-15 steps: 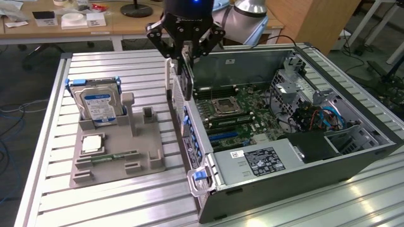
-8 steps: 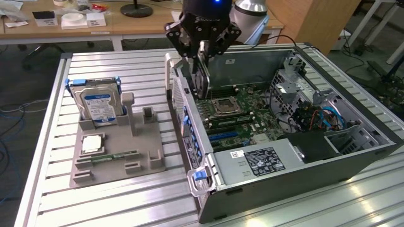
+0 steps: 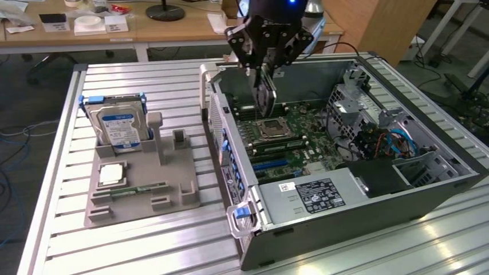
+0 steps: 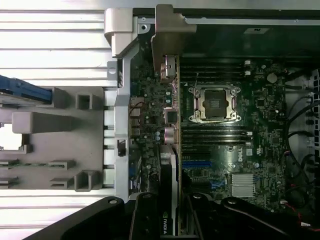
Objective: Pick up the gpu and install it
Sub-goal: 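Pick up the gpu and move the gpu toward the slot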
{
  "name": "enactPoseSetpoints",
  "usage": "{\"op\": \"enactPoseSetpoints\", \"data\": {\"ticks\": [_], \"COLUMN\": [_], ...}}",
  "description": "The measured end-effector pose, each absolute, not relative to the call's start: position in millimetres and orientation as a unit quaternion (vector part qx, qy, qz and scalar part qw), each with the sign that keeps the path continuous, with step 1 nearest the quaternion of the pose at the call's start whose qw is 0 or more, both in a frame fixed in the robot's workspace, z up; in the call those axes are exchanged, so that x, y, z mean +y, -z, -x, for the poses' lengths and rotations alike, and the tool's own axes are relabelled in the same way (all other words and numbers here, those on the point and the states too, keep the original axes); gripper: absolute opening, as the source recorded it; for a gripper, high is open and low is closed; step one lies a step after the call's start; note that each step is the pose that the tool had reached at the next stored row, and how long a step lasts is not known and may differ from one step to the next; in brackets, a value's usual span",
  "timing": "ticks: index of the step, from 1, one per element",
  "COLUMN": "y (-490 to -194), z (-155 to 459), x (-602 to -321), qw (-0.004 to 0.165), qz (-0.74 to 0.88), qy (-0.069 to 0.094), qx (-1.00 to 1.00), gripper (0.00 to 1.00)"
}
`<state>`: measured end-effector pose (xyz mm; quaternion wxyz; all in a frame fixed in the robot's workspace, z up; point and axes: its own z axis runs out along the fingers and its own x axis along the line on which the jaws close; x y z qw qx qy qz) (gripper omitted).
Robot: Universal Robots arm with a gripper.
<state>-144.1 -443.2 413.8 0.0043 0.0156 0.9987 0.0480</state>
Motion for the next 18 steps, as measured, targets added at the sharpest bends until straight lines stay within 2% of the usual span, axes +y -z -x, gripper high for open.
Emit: {"op": "enactPoseSetpoints", "data": {"ticks": [18], "y": [-414], "z": [62], "x": [-443], "qw": [0.004], "qz": [-0.016], "qy": [-0.048], "qx": [0.999], "gripper": [0.27]}}
